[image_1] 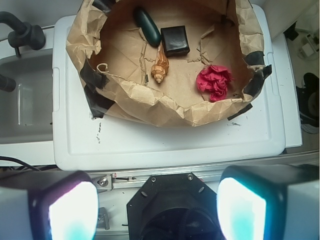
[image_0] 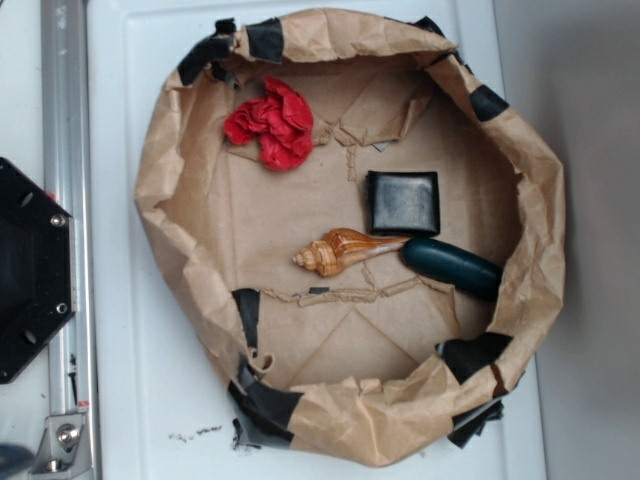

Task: Grab the red paper.

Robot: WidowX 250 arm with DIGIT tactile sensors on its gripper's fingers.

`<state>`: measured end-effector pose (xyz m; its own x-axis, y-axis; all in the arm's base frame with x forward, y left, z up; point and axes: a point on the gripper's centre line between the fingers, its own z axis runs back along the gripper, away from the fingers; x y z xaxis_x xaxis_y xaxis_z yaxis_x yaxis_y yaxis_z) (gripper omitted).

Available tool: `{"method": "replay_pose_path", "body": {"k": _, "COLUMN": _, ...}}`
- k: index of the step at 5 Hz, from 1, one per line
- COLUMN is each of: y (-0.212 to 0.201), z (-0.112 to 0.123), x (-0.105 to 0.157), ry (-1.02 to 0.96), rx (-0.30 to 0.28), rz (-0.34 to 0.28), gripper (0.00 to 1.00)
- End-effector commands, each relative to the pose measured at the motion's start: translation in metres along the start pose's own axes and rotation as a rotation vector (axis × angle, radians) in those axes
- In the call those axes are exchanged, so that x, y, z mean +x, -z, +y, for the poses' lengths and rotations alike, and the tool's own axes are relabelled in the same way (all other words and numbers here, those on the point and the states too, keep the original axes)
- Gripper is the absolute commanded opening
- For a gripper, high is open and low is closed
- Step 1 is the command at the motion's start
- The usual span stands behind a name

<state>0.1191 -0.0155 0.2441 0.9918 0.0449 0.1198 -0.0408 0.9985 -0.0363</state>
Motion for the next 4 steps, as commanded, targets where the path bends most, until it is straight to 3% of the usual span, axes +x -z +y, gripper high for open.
{"method": "replay_pose_path", "body": {"k": 1, "y": 0.0, "z": 0.0, "x": 0.0, "ry": 0.0, "rx": 0.0, "rz": 0.0, "gripper": 1.0}}
{"method": "replay_pose_path", "body": {"k": 2, "y": 0.033, "z": 0.019, "x": 0.047, "ry": 0.182, "rx": 0.007, "rz": 0.142, "gripper": 1.0}}
{"method": "replay_pose_path", "body": {"k": 3, "y": 0.07, "z": 0.019, "x": 0.097, "ry": 0.345, "rx": 0.07, "rz": 0.1, "gripper": 1.0}}
{"method": "replay_pose_path", "body": {"k": 4, "y": 0.122, "z": 0.025, "x": 0.131, "ry": 0.476, "rx": 0.174, "rz": 0.17, "gripper": 1.0}}
